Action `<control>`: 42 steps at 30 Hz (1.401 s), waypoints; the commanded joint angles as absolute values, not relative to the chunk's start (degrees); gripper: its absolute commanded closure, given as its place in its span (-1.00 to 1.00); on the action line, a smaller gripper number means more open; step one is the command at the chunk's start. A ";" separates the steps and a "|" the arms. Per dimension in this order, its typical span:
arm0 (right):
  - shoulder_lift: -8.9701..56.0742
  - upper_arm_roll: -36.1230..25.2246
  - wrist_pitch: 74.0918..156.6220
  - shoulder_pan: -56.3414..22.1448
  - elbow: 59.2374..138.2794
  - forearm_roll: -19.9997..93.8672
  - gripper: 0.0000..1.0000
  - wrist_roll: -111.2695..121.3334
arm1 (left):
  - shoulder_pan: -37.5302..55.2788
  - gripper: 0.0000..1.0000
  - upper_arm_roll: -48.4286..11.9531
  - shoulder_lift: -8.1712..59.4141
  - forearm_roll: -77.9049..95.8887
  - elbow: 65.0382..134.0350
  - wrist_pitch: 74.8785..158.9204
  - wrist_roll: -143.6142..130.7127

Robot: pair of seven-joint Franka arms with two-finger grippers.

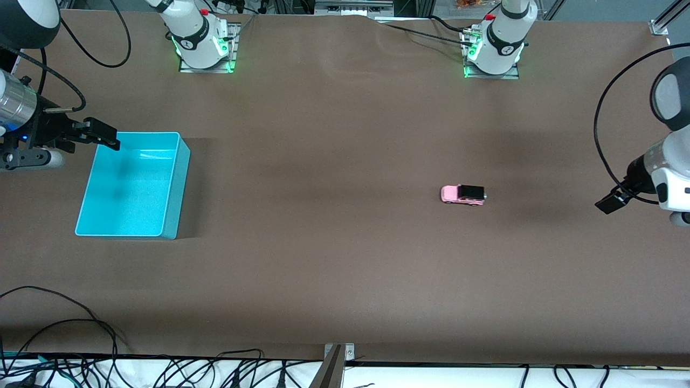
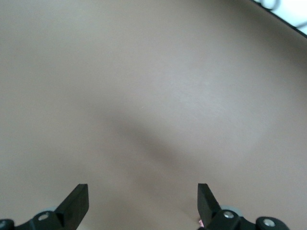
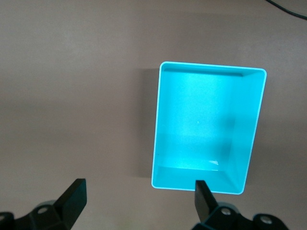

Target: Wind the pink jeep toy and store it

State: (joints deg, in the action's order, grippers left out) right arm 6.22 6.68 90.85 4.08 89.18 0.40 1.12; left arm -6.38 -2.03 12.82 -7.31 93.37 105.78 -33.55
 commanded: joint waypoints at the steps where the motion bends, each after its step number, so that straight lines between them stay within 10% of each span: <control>1: 6.24 6.59 90.35 3.96 88.33 1.32 -1.00 1.58 | -7.12 -1.00 -2.46 13.10 -5.01 90.53 103.97 -22.08; 42: 6.24 6.42 90.44 4.48 88.33 1.41 -1.00 1.67 | -6.42 -1.00 -2.55 8.96 1.58 90.44 100.63 6.33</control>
State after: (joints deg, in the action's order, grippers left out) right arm 6.22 6.62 90.85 4.14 89.18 0.40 1.12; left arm -6.47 -2.70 11.02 0.34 88.48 101.07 4.66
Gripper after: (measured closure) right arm 0.000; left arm 0.000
